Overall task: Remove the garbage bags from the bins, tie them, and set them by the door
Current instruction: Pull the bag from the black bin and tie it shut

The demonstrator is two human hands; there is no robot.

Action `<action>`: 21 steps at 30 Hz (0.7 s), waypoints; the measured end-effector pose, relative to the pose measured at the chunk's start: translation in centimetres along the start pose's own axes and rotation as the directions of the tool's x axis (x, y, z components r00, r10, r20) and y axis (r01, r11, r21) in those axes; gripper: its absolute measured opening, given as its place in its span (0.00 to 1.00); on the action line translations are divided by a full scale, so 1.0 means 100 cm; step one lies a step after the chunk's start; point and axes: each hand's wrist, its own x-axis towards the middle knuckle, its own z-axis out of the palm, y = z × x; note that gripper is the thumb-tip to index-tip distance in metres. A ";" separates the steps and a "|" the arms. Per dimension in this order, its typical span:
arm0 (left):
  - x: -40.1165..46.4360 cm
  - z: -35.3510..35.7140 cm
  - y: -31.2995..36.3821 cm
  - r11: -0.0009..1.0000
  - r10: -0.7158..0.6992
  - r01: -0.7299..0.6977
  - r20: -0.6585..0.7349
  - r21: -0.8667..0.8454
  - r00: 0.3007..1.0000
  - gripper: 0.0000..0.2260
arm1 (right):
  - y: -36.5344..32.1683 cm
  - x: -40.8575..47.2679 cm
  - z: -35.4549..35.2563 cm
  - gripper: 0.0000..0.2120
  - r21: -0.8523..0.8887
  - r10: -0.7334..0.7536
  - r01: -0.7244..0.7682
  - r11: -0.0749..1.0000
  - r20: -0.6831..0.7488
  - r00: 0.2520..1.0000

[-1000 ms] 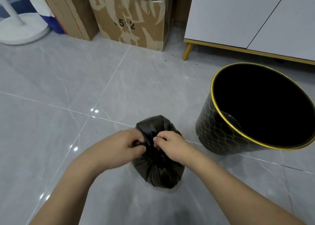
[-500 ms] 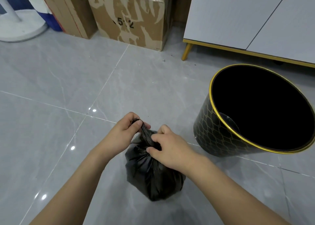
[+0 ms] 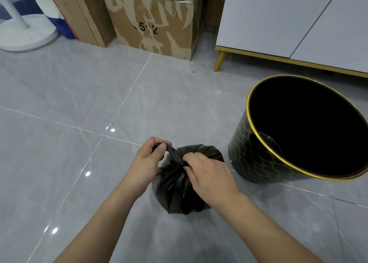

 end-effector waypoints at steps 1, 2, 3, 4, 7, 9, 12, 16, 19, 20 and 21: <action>0.001 0.003 0.000 0.999 -0.011 0.011 0.016 -0.039 1.000 0.07 | -0.001 0.000 0.000 0.09 0.005 0.006 -0.006 1.000 -0.027 1.000; 0.002 0.006 -0.002 1.000 -0.015 0.016 0.023 -0.027 1.000 0.07 | -0.002 0.000 0.000 0.09 0.012 0.012 -0.011 1.000 -0.050 0.999; 0.003 0.009 -0.003 1.000 -0.020 0.020 0.021 0.000 1.000 0.06 | -0.003 0.000 -0.001 0.09 0.019 0.016 -0.015 1.000 -0.064 0.998; 0.004 0.012 -0.004 0.999 -0.024 0.024 0.014 0.034 1.000 0.06 | -0.003 0.000 -0.001 0.09 0.028 0.022 -0.020 0.999 -0.066 0.998; 0.005 0.017 -0.007 0.998 -0.049 0.048 0.035 0.041 0.998 0.07 | 0.000 -0.002 -0.002 0.09 0.049 0.042 -0.040 0.998 -0.029 0.999; 0.006 0.018 -0.009 0.995 -0.093 0.091 0.054 0.033 0.994 0.07 | 0.002 -0.004 -0.004 0.09 0.060 0.061 -0.059 0.996 -0.029 0.998; 0.007 0.018 -0.011 0.994 -0.106 0.106 0.018 0.025 0.994 0.03 | 0.005 -0.007 -0.005 0.10 0.116 0.105 -0.103 0.988 -0.016 0.994; -0.007 0.015 -0.014 0.980 0.140 -0.125 -0.086 0.157 0.987 0.16 | 0.006 -0.006 -0.005 0.12 0.196 0.198 -0.209 0.958 0.072 0.977; -0.014 0.013 -0.018 0.902 0.261 -0.263 0.053 0.343 0.964 0.12 | 0.007 -0.002 -0.007 0.09 0.311 0.296 -0.333 0.890 0.160 0.942; -0.013 0.014 -0.020 0.870 0.249 -0.275 0.117 0.409 0.962 0.08 | 0.008 0.000 -0.008 0.08 0.356 0.328 -0.378 0.855 0.194 0.925; -0.012 0.014 -0.021 0.839 0.230 -0.282 0.167 0.464 0.959 0.07 | 0.009 0.001 -0.009 0.07 0.386 0.351 -0.417 0.823 0.230 0.907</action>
